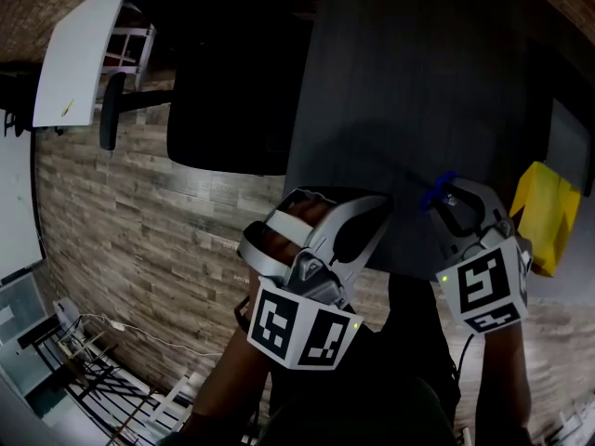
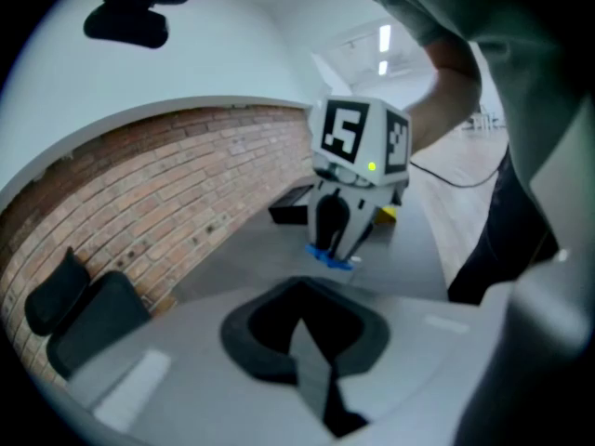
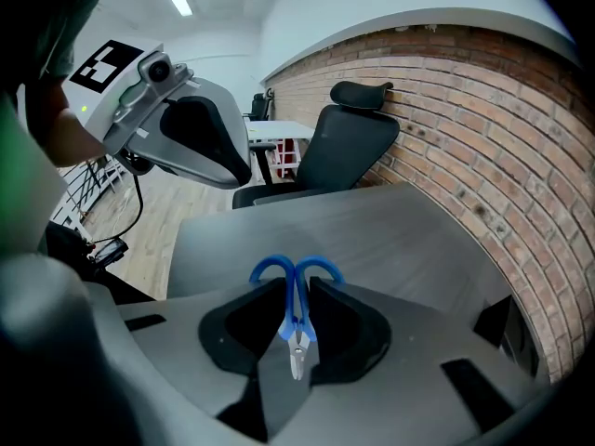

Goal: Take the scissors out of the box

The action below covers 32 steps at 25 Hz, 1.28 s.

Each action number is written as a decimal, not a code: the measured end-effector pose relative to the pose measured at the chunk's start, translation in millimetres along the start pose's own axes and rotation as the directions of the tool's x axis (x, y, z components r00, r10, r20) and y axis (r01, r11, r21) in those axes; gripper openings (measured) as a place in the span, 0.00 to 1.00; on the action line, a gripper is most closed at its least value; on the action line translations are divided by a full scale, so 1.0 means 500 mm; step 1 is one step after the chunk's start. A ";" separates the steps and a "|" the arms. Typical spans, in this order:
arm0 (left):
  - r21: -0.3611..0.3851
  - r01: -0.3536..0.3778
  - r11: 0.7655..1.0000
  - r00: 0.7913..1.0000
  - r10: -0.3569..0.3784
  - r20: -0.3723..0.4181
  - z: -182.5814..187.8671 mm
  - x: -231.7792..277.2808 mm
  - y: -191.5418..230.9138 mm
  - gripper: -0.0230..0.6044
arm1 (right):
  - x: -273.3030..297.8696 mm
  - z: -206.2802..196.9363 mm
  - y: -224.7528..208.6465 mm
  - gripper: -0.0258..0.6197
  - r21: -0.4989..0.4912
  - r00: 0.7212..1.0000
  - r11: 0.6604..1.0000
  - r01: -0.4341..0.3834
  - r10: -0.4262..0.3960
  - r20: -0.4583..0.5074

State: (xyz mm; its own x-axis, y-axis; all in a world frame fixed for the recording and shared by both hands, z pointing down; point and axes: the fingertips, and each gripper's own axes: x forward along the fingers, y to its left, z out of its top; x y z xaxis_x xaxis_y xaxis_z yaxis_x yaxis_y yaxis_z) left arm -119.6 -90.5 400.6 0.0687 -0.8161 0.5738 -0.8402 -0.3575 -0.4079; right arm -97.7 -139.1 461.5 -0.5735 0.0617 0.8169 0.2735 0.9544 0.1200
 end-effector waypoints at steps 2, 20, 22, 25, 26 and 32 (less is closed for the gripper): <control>-0.009 -0.001 1.000 1.000 0.001 -0.004 -0.009 0.001 -0.002 0.04 | 0.010 -0.003 0.008 0.16 -0.001 1.000 1.000 -0.012 0.012 -0.005; -0.050 0.001 0.999 1.000 -0.002 -0.029 -0.061 0.014 -0.035 0.04 | 0.077 -0.014 0.043 0.16 -0.030 0.998 0.998 -0.055 0.056 0.007; -0.054 0.001 0.999 1.000 -0.003 -0.030 -0.064 0.016 -0.039 0.04 | 0.085 -0.021 0.047 0.16 -0.032 0.998 0.998 -0.060 0.061 0.005; -0.059 0.003 0.998 0.999 -0.005 -0.032 -0.071 0.020 -0.043 0.04 | 0.100 -0.031 0.052 0.16 -0.035 0.998 0.997 -0.067 0.067 -0.001; -0.060 0.004 0.998 0.999 -0.006 -0.033 -0.073 0.022 -0.045 0.04 | 0.106 -0.034 0.053 0.16 -0.037 0.998 0.997 -0.069 0.069 -0.004; -0.065 0.006 0.998 0.999 -0.009 -0.034 -0.077 0.030 -0.045 0.04 | 0.131 -0.057 0.054 0.16 -0.034 0.997 0.996 -0.077 0.076 -0.032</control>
State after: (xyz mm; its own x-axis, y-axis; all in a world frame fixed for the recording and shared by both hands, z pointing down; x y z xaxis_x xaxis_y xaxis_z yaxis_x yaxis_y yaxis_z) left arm -120.3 -77.2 446.0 0.0574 -0.7969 0.6014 -0.8730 -0.3323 -0.3570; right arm -105.8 -117.6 534.4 -0.5265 0.1244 0.8410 0.3429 0.9363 0.0762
